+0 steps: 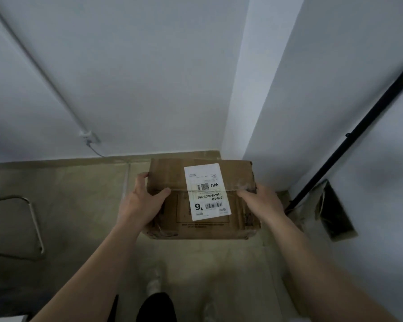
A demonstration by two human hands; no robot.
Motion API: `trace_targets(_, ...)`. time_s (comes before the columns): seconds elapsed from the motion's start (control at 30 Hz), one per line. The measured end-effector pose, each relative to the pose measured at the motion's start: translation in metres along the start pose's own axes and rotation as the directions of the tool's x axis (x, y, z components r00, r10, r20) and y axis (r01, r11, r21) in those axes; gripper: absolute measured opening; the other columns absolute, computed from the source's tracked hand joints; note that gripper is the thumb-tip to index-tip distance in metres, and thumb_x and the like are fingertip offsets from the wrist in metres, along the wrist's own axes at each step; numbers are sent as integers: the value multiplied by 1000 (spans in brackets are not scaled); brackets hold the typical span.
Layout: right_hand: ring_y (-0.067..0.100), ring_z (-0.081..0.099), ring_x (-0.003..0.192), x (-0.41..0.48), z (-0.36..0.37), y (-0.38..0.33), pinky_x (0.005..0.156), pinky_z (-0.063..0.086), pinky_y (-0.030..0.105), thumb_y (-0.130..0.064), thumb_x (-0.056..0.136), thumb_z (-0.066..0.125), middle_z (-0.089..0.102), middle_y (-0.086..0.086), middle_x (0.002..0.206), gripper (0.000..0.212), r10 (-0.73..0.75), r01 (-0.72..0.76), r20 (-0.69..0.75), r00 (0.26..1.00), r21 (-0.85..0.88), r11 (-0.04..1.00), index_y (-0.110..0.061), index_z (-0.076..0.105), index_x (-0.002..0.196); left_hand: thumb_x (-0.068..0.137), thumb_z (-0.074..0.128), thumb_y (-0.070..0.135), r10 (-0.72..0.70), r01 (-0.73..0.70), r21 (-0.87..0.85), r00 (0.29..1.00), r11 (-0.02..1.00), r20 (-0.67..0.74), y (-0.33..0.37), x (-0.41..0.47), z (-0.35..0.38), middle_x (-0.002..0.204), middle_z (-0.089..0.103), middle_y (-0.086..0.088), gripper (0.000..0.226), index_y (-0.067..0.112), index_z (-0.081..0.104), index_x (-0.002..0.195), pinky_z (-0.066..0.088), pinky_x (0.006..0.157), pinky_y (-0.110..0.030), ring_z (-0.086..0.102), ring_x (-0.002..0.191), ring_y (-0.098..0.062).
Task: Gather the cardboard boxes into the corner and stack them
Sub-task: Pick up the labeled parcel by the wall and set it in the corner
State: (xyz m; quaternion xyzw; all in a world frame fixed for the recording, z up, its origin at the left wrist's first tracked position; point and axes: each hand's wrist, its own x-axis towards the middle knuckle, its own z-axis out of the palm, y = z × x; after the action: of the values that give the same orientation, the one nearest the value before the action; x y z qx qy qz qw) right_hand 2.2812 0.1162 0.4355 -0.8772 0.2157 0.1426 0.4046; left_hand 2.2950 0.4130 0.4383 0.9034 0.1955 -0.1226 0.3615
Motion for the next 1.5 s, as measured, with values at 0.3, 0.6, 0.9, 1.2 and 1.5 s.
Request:
trace_targets(0.3,22,71,95,79,80,-8,85,53,38,-39,95,66,75,-1,100,14,316,-320,54,947,199,926,-27,69,102,99,42,69,-154,212,-199,950,957,272,-44,132,39,147,54,-17,73,24,37,156,46,106,-51,54,130,-39)
trace_targets(0.6,35,74,88,166,179,9,84,61,49,-26,98,59,75,16,97,16,629,-580,79,774,488,652,-15,70,105,106,39,50,-301,500,-301,801,812,518,-104,264,93,138,60,-9,46,27,52,144,48,98,-47,59,121,-32)
trace_targets(0.9,23,70,83,265,231,114,61,48,30,-30,100,62,75,7,97,21,690,-646,87,719,448,617,-15,72,111,103,58,27,-311,477,-153,751,865,582,-137,339,228,125,62,-3,57,27,36,156,44,67,-31,61,92,-11)
trace_targets(1.2,30,72,103,417,320,272,93,59,42,-47,77,64,74,7,119,65,672,-658,87,735,328,678,-16,68,133,91,58,4,-367,490,-97,756,867,542,-206,408,434,123,65,-6,71,21,34,156,47,65,-31,63,92,-21)
trace_targets(1.5,29,70,99,512,390,382,83,61,41,-51,67,71,70,8,124,83,674,-692,202,710,376,616,-13,57,139,88,67,23,-386,466,-55,788,883,479,-257,465,560,124,69,-2,65,24,45,149,56,90,-41,68,107,-27)
